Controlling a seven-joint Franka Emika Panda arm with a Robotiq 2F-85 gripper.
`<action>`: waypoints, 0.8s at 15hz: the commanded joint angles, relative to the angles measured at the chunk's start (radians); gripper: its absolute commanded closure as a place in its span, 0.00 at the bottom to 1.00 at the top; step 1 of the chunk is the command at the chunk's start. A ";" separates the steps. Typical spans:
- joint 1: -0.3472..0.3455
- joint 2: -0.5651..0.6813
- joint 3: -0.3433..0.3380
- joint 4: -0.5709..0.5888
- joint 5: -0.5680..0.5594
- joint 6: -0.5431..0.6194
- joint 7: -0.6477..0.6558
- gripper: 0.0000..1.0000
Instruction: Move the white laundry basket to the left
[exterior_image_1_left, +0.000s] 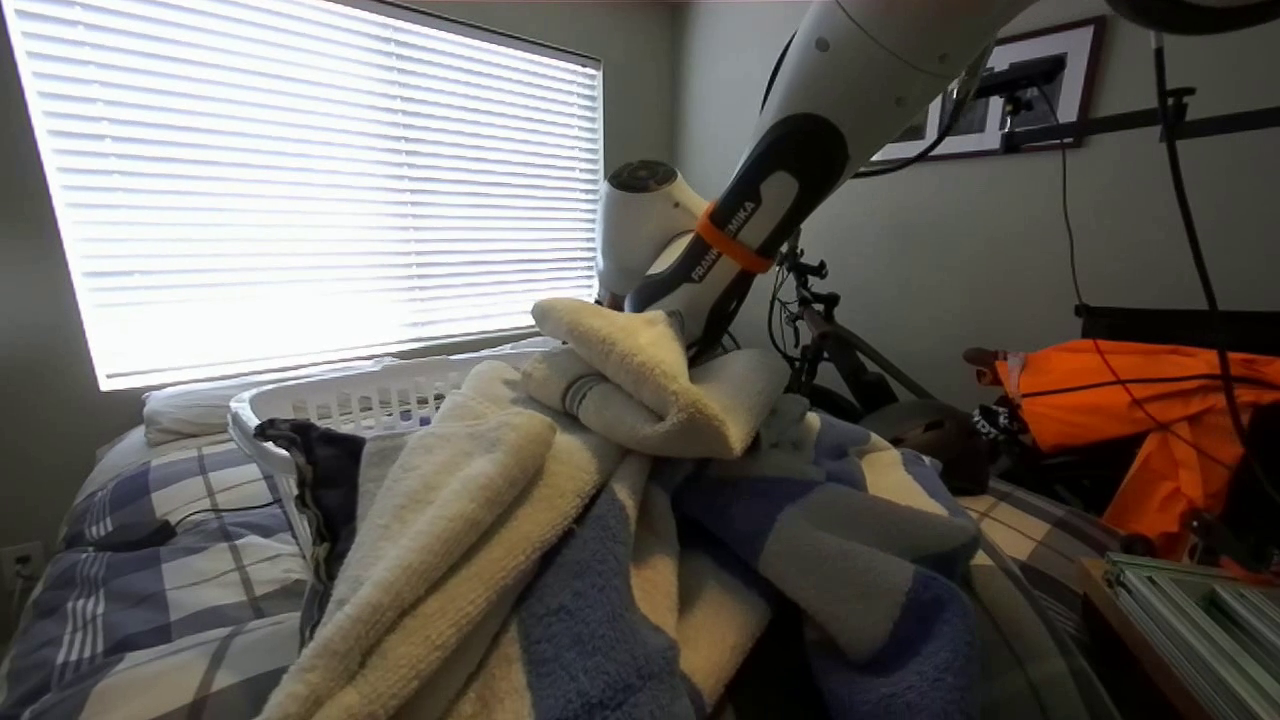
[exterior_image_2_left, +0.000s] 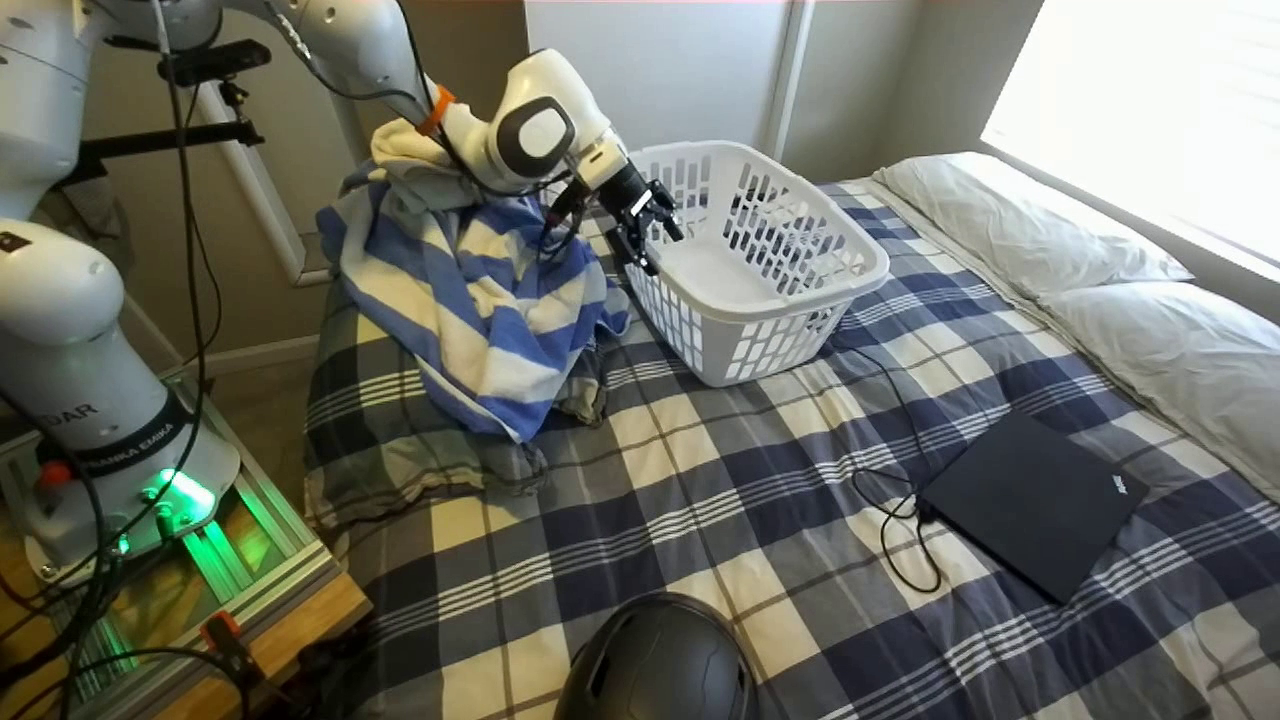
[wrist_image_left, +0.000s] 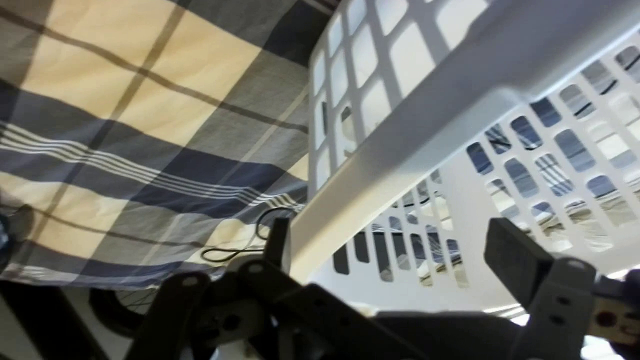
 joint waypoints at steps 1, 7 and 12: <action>0.093 -0.064 -0.099 -0.003 -0.107 -0.259 0.060 0.00; 0.190 -0.243 -0.193 0.067 -0.434 -0.709 -0.017 0.00; 0.255 -0.461 -0.176 0.112 -0.582 -0.842 -0.173 0.00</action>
